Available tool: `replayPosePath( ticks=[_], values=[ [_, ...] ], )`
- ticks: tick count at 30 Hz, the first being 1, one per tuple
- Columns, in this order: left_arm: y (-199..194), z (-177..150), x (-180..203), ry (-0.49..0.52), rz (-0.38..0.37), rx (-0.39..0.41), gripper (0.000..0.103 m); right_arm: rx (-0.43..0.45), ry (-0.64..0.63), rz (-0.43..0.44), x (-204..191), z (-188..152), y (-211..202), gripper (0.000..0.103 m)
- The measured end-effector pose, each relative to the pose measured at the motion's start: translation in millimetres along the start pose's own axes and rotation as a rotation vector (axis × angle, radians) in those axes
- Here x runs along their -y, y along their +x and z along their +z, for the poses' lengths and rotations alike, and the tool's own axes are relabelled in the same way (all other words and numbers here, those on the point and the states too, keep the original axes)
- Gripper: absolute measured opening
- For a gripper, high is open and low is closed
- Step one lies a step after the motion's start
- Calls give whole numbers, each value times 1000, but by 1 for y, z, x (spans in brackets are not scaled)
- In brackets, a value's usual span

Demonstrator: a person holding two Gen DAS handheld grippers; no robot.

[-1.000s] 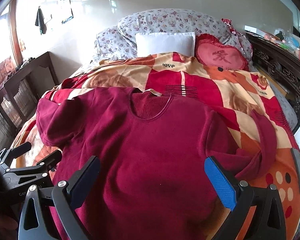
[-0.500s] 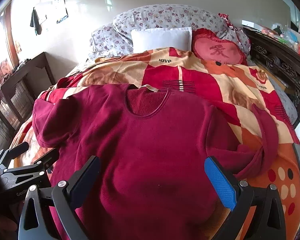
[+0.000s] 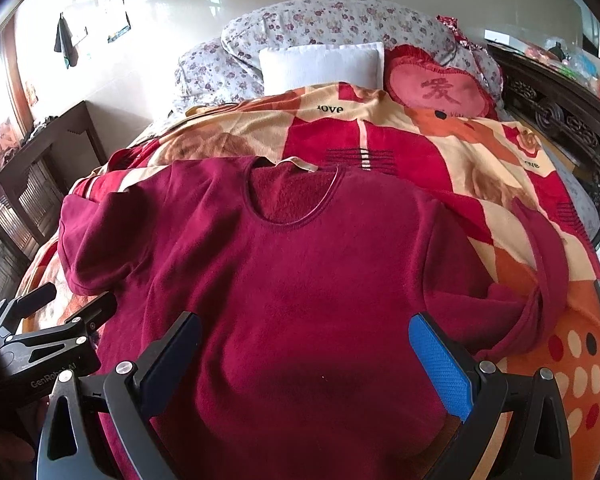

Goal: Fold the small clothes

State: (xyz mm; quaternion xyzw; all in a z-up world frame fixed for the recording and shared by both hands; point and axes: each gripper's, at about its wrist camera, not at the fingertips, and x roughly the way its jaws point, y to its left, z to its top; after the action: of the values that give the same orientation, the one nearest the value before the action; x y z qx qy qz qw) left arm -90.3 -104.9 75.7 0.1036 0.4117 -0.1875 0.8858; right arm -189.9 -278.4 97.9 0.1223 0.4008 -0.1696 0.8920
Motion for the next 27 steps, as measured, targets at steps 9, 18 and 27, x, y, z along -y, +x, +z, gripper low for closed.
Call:
replayPosePath(
  ticks=[9,18,27],
  values=[
    [9,5,-9,-20,-1,-10,102,-19,-13,10,-7,3,12,103],
    [20,10,-21,-48,2,-24,102,-32,-25,21,-23,8,25,103],
    [29,20,-50,-85,19,-24,102,-50,-46,43,-36,12,38,103]
  ],
)
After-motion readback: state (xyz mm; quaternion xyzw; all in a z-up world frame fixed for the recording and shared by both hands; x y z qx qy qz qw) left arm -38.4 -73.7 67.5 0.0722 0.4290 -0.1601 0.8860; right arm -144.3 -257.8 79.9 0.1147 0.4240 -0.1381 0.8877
